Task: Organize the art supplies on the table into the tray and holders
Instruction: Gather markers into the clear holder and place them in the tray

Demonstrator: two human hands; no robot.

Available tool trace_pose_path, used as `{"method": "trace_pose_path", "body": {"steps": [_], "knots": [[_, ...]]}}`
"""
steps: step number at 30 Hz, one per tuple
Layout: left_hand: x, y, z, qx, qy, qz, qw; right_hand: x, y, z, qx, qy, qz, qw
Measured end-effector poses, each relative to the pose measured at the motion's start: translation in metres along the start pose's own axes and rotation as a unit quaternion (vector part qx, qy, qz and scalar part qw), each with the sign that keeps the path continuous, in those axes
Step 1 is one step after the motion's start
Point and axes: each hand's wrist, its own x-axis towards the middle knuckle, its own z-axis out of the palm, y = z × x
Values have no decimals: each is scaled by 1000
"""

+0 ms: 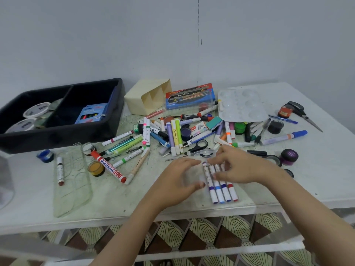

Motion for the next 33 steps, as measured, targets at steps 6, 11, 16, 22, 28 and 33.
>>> {"method": "trace_pose_path", "body": {"steps": [6, 11, 16, 22, 28, 33], "knots": [[-11, -47, -37, 32, 163, -87, 982, 44, -35, -15, -81, 94, 68, 990], [-13, -90, -73, 146, 193, -196, 950, 101, -69, -8, -54, 156, -9, 986], [-12, -116, -92, 200, 168, -232, 937, 164, -99, 16, -65, 199, -16, 978], [-13, -130, -94, 178, 204, -192, 943, 192, -115, 31, -106, 222, 20, 969], [-18, -120, -100, -24, 301, -178, 937, 198, -121, 27, -100, 214, 35, 971], [-17, -109, -104, -129, 360, -175, 908, 202, -130, 29, -176, 232, 41, 956]]}}
